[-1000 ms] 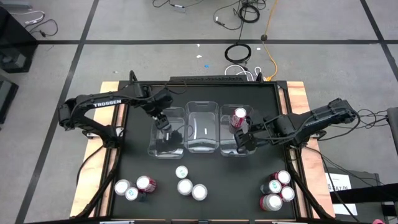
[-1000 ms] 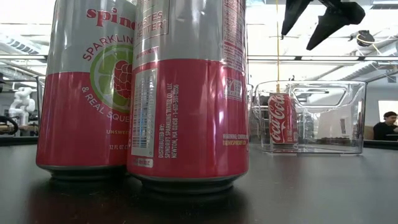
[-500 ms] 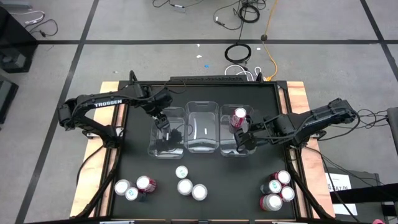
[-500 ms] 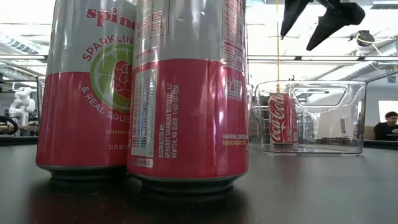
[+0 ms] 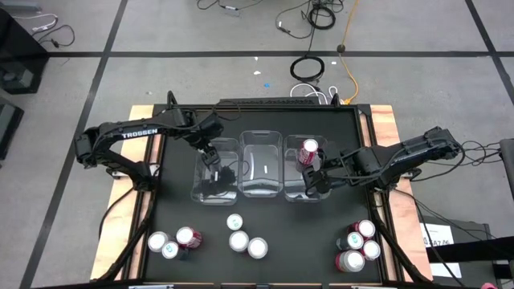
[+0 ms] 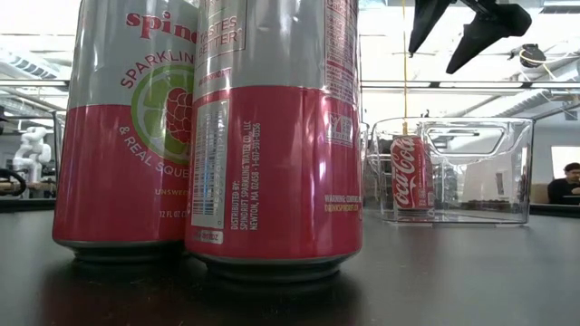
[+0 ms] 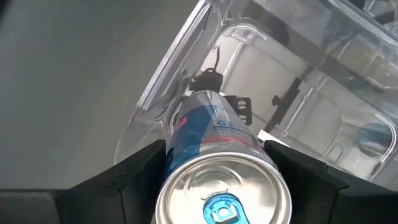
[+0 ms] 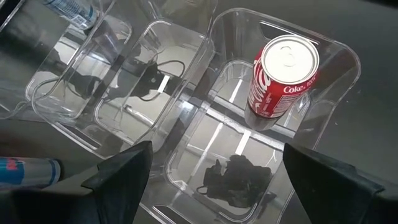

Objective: Sort soda cans
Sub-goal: Put the bottom left blue soda can into the left transparent bin

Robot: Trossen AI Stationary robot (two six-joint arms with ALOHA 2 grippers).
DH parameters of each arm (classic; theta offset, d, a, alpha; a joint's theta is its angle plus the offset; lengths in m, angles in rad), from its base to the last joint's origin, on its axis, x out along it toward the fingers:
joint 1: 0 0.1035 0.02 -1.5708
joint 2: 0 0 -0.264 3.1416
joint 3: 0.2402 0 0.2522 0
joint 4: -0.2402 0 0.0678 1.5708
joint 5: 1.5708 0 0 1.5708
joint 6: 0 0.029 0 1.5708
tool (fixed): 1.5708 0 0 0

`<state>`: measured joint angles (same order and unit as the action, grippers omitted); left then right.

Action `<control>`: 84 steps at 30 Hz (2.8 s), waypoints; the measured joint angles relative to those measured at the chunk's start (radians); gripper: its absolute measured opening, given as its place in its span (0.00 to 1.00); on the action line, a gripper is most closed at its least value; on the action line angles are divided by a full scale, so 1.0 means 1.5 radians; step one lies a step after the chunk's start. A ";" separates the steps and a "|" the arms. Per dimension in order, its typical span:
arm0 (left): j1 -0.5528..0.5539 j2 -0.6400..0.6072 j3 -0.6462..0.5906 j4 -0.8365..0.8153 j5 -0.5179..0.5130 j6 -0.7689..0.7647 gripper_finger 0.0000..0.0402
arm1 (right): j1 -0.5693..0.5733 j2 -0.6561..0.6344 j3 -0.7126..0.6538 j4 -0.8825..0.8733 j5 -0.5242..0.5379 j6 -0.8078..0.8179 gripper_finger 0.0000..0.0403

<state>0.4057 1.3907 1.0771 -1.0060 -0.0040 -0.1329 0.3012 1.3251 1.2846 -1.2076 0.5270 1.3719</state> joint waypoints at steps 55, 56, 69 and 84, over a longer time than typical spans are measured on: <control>-0.009 -0.001 0.253 -0.238 -0.004 -0.092 0.70 | 0.000 0.000 0.000 0.000 -0.003 -0.039 0.88; -0.014 -0.006 0.260 -0.256 -0.003 -0.115 0.70 | 0.000 0.000 0.000 0.000 -0.003 -0.042 0.88; -0.260 -0.181 0.213 -0.313 -0.075 -0.472 0.70 | 0.001 0.000 0.000 0.003 -0.003 -0.101 0.88; -0.394 -0.229 0.160 -0.313 -0.144 -0.587 0.70 | 0.001 0.000 0.000 0.009 -0.003 -0.137 0.88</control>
<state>-0.1856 1.0466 1.3170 -1.4753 -0.2207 -1.0137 0.3027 1.3251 1.2846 -1.1939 0.5220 1.1660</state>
